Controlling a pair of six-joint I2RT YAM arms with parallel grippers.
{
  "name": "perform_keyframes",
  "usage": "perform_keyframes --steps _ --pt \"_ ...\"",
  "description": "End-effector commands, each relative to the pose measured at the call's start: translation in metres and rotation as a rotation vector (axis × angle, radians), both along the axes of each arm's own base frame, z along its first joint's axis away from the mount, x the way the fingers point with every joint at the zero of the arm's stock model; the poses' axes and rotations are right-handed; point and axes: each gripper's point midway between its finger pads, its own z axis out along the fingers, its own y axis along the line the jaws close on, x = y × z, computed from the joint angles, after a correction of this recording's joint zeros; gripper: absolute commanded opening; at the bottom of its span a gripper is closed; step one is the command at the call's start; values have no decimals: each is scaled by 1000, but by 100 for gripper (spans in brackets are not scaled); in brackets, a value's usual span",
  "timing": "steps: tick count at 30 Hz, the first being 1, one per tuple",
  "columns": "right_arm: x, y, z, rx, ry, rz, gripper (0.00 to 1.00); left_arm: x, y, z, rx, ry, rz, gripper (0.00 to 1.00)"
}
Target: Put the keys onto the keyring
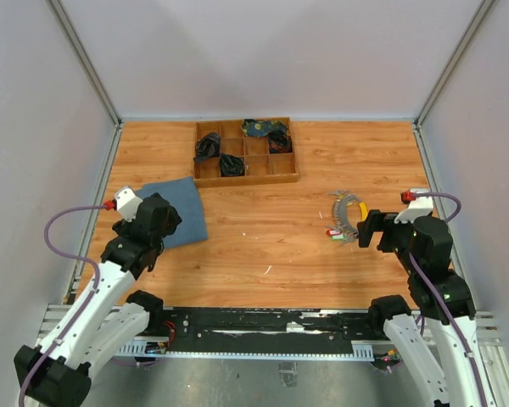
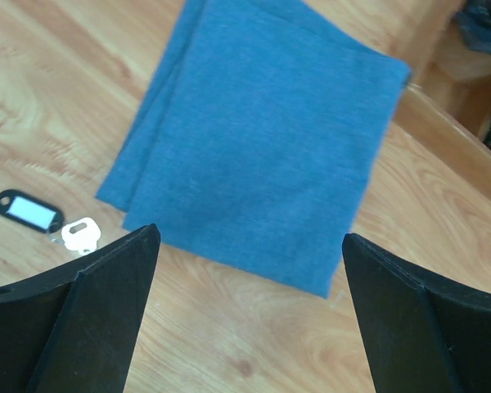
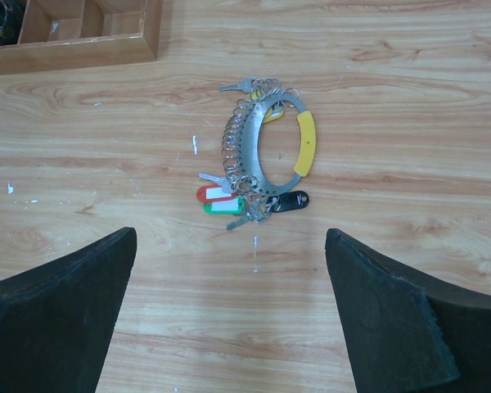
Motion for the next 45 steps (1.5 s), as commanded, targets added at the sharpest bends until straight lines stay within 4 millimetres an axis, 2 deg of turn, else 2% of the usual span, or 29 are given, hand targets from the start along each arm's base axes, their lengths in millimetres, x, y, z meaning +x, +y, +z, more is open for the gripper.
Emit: perform_keyframes --steps 1,6,12,20,24,30,36,45 --pt "-3 -2 -8 0 28 -23 98 2 32 -12 13 32 201 99" --pt "-3 2 -9 0 31 -7 98 -9 65 -29 -16 100 353 99" --pt "-2 8 -14 -3 54 24 99 -23 95 -50 -55 133 489 98" --pt "0 17 -22 -3 100 61 98 -43 119 -102 -175 232 613 94" --pt "0 20 -26 -2 120 73 99 -46 131 -114 -187 266 648 92" --pt "2 21 -30 -6 138 76 98 -41 132 -127 -209 288 619 89" --pt "3 21 -33 -9 155 77 99 -36 122 -135 -270 298 601 86" --pt "4 24 -38 -11 179 90 98 -47 115 -142 -328 315 666 84"
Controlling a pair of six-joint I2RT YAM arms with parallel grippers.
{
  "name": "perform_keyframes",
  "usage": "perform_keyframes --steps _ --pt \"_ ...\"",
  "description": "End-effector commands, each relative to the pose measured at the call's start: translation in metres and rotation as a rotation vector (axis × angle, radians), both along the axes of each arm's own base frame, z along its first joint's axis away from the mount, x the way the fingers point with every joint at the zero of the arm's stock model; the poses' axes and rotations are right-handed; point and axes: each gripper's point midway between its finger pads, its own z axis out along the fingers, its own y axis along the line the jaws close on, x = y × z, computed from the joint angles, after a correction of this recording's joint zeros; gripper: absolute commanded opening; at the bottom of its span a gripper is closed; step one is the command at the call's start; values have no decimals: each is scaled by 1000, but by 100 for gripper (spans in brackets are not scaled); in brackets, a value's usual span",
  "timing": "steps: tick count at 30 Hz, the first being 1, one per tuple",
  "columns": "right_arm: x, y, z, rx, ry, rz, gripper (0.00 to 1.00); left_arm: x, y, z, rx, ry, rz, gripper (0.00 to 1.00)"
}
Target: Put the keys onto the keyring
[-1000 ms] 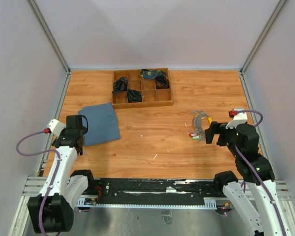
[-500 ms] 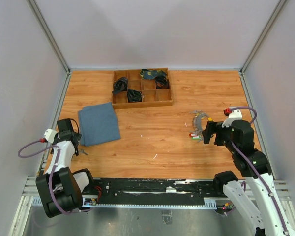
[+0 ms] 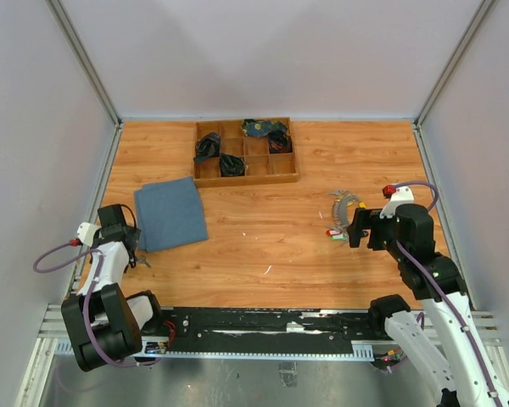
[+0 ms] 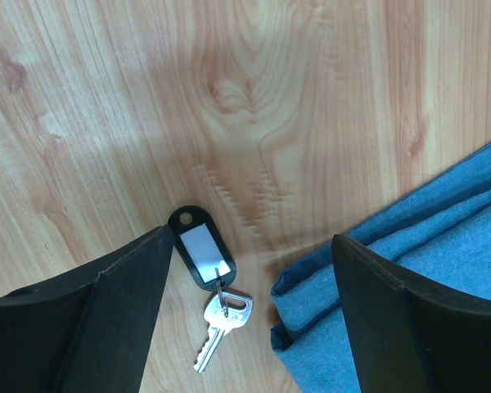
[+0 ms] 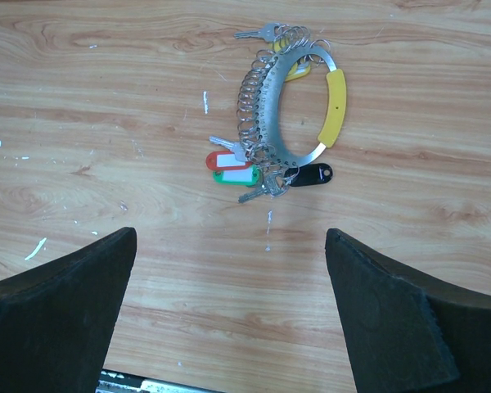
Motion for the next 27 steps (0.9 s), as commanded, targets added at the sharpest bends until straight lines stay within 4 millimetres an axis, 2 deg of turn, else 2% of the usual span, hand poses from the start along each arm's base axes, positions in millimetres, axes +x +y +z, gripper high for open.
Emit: perform_keyframes --steps 1,3,11,13,17,21,27 --pt "-4 6 -6 10 26 21 98 -14 -10 -13 -70 29 54 84" --pt "-4 6 -7 10 30 23 98 -15 -11 -14 -75 36 54 82" --pt "-3 6 -7 8 35 24 98 -30 -20 -17 -88 47 27 61" --pt "-3 6 -7 8 35 24 98 -29 -30 -19 -122 15 -6 53" --pt "-3 4 -7 2 33 15 98 -23 -51 -21 -201 -43 -56 44" --pt "-3 2 -6 -2 24 5 98 -15 -72 -22 -235 -54 -121 39" --pt "-2 -2 -5 -14 18 -17 98 -9 -102 -26 -232 12 -238 39"
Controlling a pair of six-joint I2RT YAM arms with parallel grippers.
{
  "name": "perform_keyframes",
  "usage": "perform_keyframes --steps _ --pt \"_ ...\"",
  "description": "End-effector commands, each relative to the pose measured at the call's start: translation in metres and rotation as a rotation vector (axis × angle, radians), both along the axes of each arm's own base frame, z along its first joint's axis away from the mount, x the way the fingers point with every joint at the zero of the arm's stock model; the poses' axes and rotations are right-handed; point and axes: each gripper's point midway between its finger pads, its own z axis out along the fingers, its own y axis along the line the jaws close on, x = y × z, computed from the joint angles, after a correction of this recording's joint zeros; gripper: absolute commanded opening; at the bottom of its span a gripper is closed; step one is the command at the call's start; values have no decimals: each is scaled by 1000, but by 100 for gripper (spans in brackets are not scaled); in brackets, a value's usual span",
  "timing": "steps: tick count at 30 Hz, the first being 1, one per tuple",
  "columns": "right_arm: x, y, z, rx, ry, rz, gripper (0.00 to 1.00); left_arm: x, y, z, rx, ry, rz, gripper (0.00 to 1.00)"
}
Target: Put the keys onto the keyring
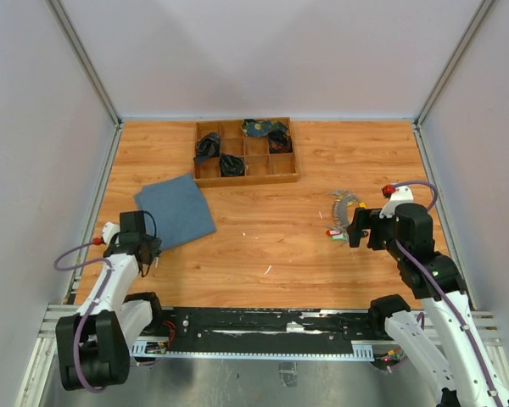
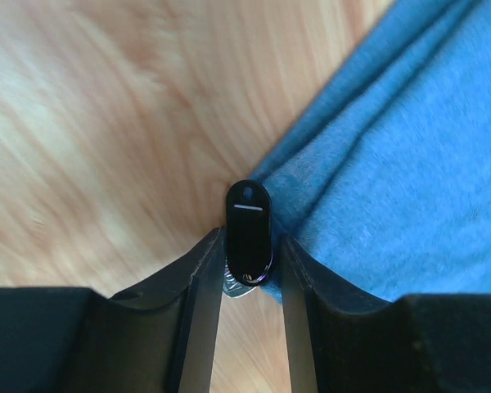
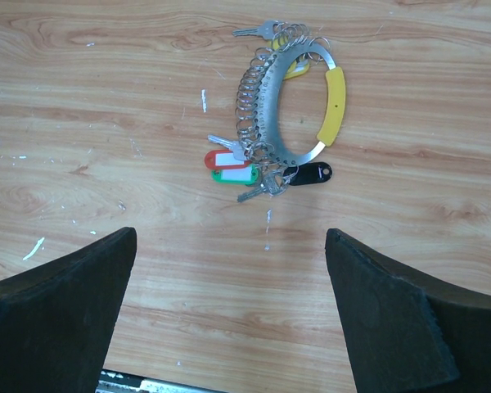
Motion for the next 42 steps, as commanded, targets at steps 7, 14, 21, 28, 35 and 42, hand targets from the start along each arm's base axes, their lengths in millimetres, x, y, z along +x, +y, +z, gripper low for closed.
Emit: perform_keyframes --steps 7,14,21,28,35,42 --pt "-2 -5 -3 -22 7 -26 98 -15 -69 -22 -44 141 -220 38" --pt "-1 -5 -2 -24 4 -29 98 -24 -80 -16 -21 111 -264 35" --pt "-1 -5 -3 -23 6 -26 98 -20 -74 -2 25 71 -289 42" --pt "-2 -3 -2 -16 5 -20 98 -22 -77 5 24 72 -334 50" --pt "-2 -2 -3 -12 6 -17 98 -35 -83 -3 -2 85 -351 47" --pt "-2 -2 -3 -13 9 -13 98 -44 -88 -7 -31 72 -363 37"
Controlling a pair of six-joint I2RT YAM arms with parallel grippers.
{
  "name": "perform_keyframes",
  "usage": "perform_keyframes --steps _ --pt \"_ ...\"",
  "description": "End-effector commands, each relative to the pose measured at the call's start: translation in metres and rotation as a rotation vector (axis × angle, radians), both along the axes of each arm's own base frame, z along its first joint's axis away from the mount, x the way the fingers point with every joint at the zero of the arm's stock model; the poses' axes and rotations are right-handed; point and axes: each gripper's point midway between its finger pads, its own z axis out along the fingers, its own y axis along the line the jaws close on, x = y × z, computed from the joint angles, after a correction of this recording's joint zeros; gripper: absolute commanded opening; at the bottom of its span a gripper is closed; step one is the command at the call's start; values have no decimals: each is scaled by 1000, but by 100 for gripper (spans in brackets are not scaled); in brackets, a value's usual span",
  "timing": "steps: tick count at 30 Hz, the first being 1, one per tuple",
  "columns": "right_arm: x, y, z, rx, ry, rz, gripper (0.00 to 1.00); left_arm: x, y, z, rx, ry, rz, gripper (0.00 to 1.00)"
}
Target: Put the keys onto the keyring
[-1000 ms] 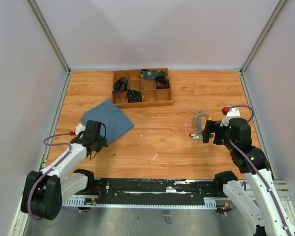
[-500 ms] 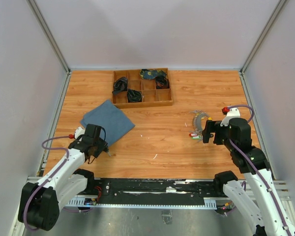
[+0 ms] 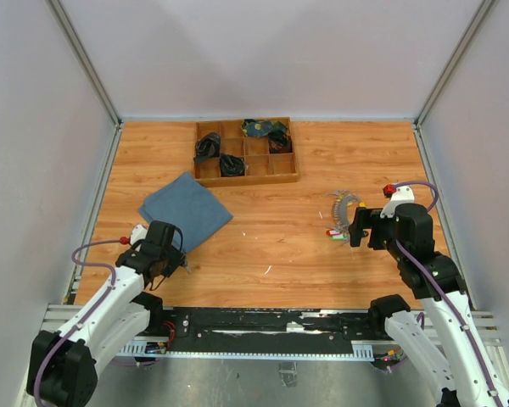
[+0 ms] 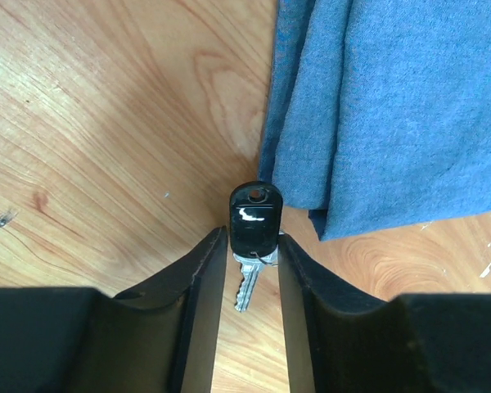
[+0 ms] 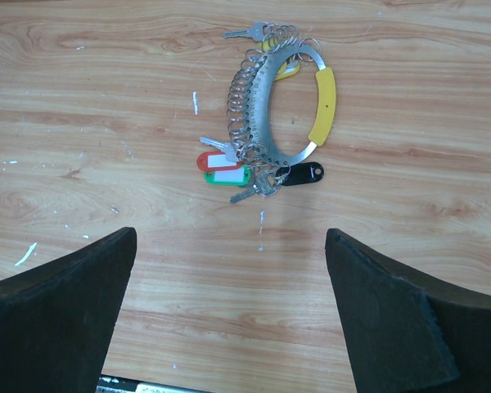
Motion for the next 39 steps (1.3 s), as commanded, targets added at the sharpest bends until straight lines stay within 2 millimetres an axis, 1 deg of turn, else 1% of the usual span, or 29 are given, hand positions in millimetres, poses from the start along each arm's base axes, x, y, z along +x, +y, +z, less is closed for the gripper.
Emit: perform_keyframes --steps 1,8,11,13,15,18,20,23,24,26,27,30,32,35,39 --pt "-3 3 -4 1 16 9 98 -15 -2 -11 -3 43 -20 35" --pt "-3 3 -5 0 19 11 98 -15 -16 -17 -17 56 -84 28" --pt "-3 3 -4 0 18 9 98 -16 -29 -16 -31 50 -129 23" --pt "-2 3 -4 0 17 10 98 -19 -41 -16 -44 50 -161 22" --pt "-3 3 -5 -1 19 11 98 -24 -54 -16 -58 52 -200 21" --pt "-3 3 -5 -1 21 11 98 -29 -80 -17 -96 44 -262 18" --pt "-3 3 -6 -1 23 13 98 -33 -98 -19 -99 48 -320 18" --pt "-2 3 -6 -1 23 13 98 -32 -124 -22 -57 62 -413 18" --pt "-2 3 -5 0 21 12 98 -30 -135 -21 -37 66 -457 18" --pt "-3 4 -6 -1 22 15 98 -20 -157 -20 6 64 -534 18" --pt "-3 4 -6 0 22 14 98 -10 -174 -14 18 48 -572 18" --pt "-3 3 -5 2 20 12 98 13 -209 -12 51 28 -677 19" --pt "-3 3 -5 0 20 11 98 30 -229 -10 85 14 -734 19" --pt "-3 3 -6 -1 21 9 98 56 -250 -5 169 0 -795 19" --pt "-3 3 -6 0 21 9 98 84 -275 2 231 -29 -902 19"
